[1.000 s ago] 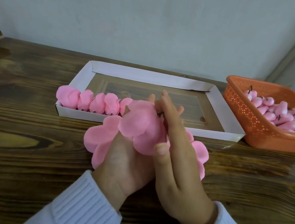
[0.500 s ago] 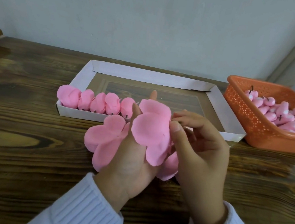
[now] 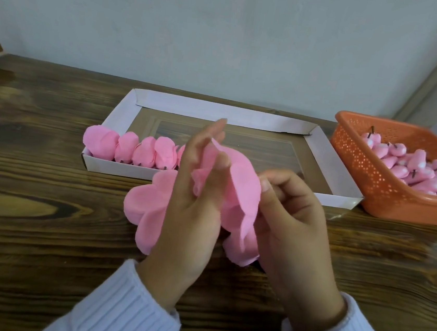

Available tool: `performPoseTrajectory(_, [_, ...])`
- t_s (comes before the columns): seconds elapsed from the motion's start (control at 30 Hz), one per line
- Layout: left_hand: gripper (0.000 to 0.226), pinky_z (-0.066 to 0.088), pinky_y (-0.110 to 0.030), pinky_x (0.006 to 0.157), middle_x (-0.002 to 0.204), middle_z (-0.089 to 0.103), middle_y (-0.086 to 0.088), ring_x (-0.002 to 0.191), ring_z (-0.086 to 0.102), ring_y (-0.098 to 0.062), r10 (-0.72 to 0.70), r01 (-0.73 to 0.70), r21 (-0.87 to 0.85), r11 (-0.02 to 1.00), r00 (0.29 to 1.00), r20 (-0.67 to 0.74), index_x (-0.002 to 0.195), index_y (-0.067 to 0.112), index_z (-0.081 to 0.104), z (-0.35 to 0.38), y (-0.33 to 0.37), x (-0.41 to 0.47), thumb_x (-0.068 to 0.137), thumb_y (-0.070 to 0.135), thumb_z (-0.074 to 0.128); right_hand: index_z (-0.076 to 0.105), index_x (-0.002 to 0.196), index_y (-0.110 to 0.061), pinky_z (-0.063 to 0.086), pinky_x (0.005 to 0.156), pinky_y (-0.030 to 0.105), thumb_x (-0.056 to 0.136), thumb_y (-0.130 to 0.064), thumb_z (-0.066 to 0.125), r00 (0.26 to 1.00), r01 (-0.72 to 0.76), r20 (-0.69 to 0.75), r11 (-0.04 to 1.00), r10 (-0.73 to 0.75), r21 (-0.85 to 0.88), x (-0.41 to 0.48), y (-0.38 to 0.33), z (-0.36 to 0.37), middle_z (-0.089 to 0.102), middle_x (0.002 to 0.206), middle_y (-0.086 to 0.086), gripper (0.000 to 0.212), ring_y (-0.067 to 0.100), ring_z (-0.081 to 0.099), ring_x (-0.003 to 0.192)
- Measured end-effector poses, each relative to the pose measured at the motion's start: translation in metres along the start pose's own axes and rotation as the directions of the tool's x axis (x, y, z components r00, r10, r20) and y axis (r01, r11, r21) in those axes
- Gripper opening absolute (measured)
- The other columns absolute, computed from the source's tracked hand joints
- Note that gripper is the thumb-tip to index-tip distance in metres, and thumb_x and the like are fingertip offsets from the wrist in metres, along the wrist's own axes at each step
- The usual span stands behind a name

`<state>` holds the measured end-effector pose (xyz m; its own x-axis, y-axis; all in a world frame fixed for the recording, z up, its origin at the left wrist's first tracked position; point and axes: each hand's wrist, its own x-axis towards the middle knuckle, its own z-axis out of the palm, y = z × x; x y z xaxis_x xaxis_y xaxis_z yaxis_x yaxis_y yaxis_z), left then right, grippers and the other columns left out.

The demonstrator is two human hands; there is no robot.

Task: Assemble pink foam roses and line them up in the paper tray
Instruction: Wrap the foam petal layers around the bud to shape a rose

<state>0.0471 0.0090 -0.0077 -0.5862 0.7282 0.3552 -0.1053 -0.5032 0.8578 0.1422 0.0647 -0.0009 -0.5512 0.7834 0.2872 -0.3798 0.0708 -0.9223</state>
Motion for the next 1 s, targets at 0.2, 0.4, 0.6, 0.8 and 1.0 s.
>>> performPoseTrajectory(0.2, [0.073, 0.052, -0.016, 0.078, 0.118, 0.067, 0.009, 0.099, 0.066, -0.004, 0.154, -0.154, 0.042, 0.987, 0.988, 0.006, 0.135, 0.027, 0.039, 0.001, 0.006, -0.004, 0.075, 0.045, 0.075, 0.063, 0.079, -0.007, 0.039, 0.052, 0.031, 0.077, -0.015, 0.06, 0.972, -0.235, 0.05, 0.951, 0.23, 0.199, 0.001, -0.003, 0.001, 0.046, 0.085, 0.024, 0.009, 0.028, 0.043, 0.067])
performPoseTrajectory(0.4, [0.106, 0.054, -0.036, 0.085, 0.118, 0.068, 0.004, 0.105, 0.066, -0.016, 0.068, -0.068, 0.002, 0.998, 0.997, 0.032, 0.144, 0.026, 0.03, 0.001, 0.004, -0.003, 0.058, 0.051, 0.086, 0.052, 0.111, 0.009, 0.049, 0.058, 0.026, 0.078, -0.015, 0.057, 0.944, -0.325, 0.169, 0.884, 0.283, 0.335, 0.003, -0.002, 0.002, 0.056, 0.085, 0.019, 0.041, 0.022, 0.054, 0.068])
performPoseTrajectory(0.6, [0.041, 0.056, -0.028, 0.075, 0.093, 0.073, 0.0, 0.09, 0.071, -0.018, 0.038, -0.041, 0.024, 0.999, 0.993, 0.11, 0.105, 0.016, 0.065, -0.002, 0.003, -0.003, 0.067, 0.027, 0.075, 0.063, 0.097, 0.004, 0.049, 0.044, 0.023, 0.091, -0.014, 0.051, 0.911, -0.388, 0.292, 0.847, 0.292, 0.363, 0.001, 0.005, 0.0, 0.061, 0.065, 0.015, 0.023, 0.018, 0.062, 0.052])
performPoseTrajectory(0.8, [0.018, 0.051, -0.014, 0.067, 0.08, 0.071, 0.01, 0.08, 0.068, -0.002, 0.07, -0.075, 0.104, 0.992, 0.996, 0.051, 0.088, 0.024, 0.071, 0.0, 0.006, -0.003, 0.071, 0.029, 0.075, 0.059, 0.107, 0.005, 0.036, 0.042, 0.027, 0.084, -0.026, 0.06, 0.938, -0.33, 0.167, 0.929, 0.303, 0.169, 0.003, 0.004, 0.001, 0.062, 0.06, 0.008, 0.039, 0.022, 0.056, 0.052])
performPoseTrajectory(1.0, [0.013, 0.046, -0.009, 0.055, 0.065, 0.066, 0.014, 0.065, 0.063, 0.005, -0.006, 0.01, 0.148, 0.989, 1.0, -0.025, 0.074, 0.028, 0.069, -0.001, 0.004, -0.001, 0.083, 0.019, 0.07, 0.064, 0.095, -0.01, 0.053, 0.067, 0.029, 0.086, -0.015, 0.056, 0.99, -0.076, -0.117, 0.996, 0.082, 0.05, 0.005, -0.002, -0.009, 0.071, 0.09, 0.012, 0.013, 0.022, 0.068, 0.083])
